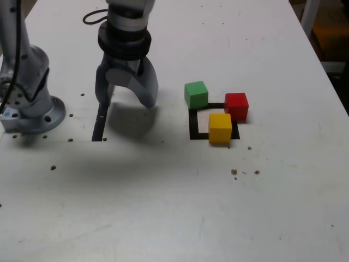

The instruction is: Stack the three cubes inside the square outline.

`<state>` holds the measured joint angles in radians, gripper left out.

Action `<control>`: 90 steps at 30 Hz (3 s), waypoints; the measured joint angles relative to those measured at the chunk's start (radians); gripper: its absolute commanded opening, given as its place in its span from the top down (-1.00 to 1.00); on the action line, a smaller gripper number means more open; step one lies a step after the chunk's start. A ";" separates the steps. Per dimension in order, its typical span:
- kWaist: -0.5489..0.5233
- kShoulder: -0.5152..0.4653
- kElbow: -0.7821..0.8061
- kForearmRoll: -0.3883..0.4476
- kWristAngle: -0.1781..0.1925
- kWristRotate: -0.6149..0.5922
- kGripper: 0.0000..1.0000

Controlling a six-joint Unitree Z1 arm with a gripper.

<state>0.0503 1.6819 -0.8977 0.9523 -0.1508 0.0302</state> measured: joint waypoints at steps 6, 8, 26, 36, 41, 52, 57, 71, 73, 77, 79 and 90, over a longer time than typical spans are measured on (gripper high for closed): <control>0.000 -0.025 0.011 -0.002 0.014 -0.029 -0.59; 0.000 -0.031 0.013 -0.002 0.015 -0.034 -0.59; -0.007 0.019 -0.137 0.093 0.026 -0.038 -0.58; -0.015 0.083 -0.448 0.318 0.032 -0.044 -0.57; -0.029 0.135 -0.609 0.408 0.033 -0.059 -0.57; -0.052 0.318 -0.942 0.505 0.034 -0.068 -0.57; -0.056 0.408 -1.058 0.526 0.019 -0.068 -0.57; -0.054 0.538 -1.137 0.533 -0.014 -0.068 -0.57; -0.051 0.544 -1.137 0.533 -0.015 -0.068 -0.57; -0.046 0.554 -1.138 0.533 -0.016 -0.068 -0.57; -0.043 0.567 -1.138 0.533 -0.017 -0.068 -0.57; -0.030 0.609 -1.137 0.533 -0.019 -0.069 -0.57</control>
<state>0.0204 2.2904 -2.0344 1.4851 -0.1699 -0.0387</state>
